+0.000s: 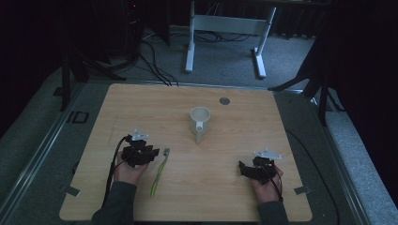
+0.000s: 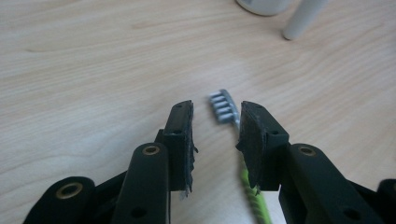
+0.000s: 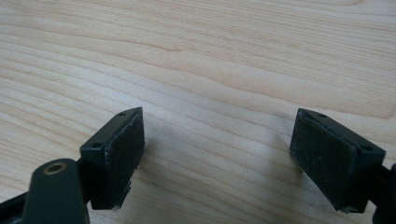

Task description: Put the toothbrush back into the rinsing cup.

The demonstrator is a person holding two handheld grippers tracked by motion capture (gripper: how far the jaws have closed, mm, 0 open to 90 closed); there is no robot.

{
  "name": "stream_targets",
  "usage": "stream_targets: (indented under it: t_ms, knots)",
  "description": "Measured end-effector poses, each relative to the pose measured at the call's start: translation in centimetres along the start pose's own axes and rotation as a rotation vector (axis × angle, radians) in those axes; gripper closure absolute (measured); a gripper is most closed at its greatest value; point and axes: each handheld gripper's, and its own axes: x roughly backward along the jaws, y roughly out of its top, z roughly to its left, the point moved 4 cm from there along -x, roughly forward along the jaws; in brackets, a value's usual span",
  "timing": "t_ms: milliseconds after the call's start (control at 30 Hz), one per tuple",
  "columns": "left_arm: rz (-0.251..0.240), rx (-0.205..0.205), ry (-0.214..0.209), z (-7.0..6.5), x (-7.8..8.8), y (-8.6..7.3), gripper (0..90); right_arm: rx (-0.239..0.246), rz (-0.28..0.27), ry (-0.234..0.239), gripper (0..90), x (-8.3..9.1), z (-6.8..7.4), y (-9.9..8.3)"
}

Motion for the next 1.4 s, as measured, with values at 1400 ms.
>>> stream_targets:
  t_ms: [1400]
  knots:
    - [0.317, -0.014, 0.009, -2.9, -0.7, 1.0, 68.1, 0.004, 0.0, 0.005, 17.7, 0.0, 0.0, 0.0]
